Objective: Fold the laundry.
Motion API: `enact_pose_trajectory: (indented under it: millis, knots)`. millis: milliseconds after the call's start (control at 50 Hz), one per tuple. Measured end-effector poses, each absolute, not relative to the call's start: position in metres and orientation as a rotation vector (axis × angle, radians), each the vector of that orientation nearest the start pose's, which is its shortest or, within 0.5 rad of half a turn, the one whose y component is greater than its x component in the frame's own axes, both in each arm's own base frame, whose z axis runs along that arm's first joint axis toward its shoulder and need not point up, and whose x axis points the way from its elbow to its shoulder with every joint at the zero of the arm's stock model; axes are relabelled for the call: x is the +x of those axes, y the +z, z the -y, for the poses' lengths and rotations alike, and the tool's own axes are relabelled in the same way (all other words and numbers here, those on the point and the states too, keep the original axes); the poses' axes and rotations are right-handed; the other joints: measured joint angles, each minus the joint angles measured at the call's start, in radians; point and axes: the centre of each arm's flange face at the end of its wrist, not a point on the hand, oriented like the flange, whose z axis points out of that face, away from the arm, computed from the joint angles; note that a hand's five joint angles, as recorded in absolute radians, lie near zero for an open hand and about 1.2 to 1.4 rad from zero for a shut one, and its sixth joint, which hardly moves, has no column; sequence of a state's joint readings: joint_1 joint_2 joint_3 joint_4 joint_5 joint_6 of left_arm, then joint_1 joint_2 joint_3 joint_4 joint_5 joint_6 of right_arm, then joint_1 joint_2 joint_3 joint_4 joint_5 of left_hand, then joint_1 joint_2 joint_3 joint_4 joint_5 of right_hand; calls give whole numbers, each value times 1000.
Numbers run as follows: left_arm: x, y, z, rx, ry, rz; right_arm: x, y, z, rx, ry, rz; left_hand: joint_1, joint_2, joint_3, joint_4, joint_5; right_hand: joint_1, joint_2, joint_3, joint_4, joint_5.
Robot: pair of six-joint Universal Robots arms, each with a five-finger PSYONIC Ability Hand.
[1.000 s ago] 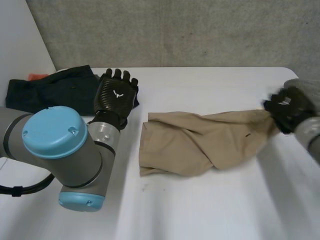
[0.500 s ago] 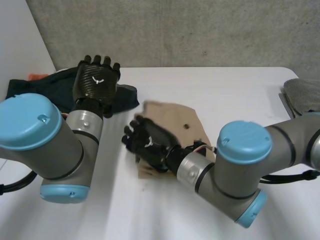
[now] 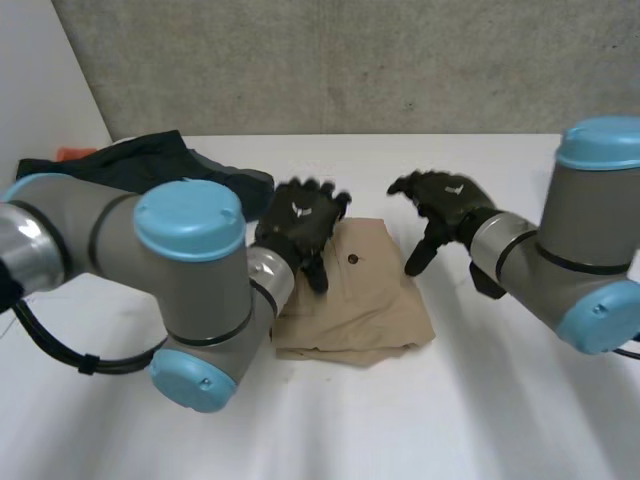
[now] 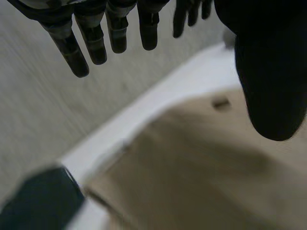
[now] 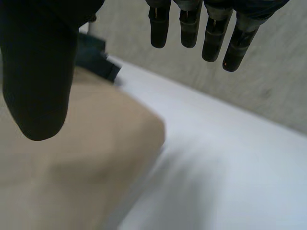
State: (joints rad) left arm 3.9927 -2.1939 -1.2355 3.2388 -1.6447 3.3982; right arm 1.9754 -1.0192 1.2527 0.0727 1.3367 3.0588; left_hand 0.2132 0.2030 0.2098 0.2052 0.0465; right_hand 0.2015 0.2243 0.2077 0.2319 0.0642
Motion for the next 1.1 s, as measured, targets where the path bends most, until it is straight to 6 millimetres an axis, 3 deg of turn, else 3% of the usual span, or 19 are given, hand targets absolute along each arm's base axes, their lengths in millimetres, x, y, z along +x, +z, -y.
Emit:
enact_pose_trajectory:
  millis: [180,360,440,580,660,740,840,900,980,1100]
  knots:
    - [-351,163,250,1053,-1911,-2432,309,161,307,-844,-1400,-2176,0,0,0,0,0,0,0,0,0,0]
    - [-343,140,259,1142,-1741,-2409,307,132,313,-1072,-1438,-2231,-10,-2,0,-1,0,-35,0,0,0,0]
    - [-344,135,259,1196,-1712,-2385,306,131,316,-1134,-1479,-2249,-10,-2,0,-1,0,-57,-2,0,0,0]
    - [-350,136,259,1325,-1731,-2340,303,151,316,-1199,-1582,-2240,-10,-2,0,-1,0,-60,-2,0,0,0]
    - [-353,159,260,1321,-1823,-2307,301,171,310,-1183,-1639,-2208,-10,-2,0,-1,0,-60,-2,0,0,-5]
    - [-349,210,257,1262,-1990,-2231,295,195,300,-1117,-1744,-2164,-10,-2,0,-1,0,-60,-2,0,0,-5]
    - [-343,262,246,1234,-2156,-2147,286,210,283,-1019,-1858,-2126,-10,-2,0,-1,0,-60,-2,0,0,-5]
    - [-339,283,238,1268,-2213,-2123,282,211,268,-983,-1902,-2099,-10,-2,0,-1,0,-60,-2,0,0,-5]
    - [-334,294,229,1362,-2227,-2136,284,199,243,-989,-1907,-2062,-10,-2,0,-1,0,-60,-2,0,0,-5]
    - [-333,291,219,1527,-2187,-2219,294,169,204,-1058,-1857,-1998,-10,-2,0,-1,0,-60,-2,0,0,-5]
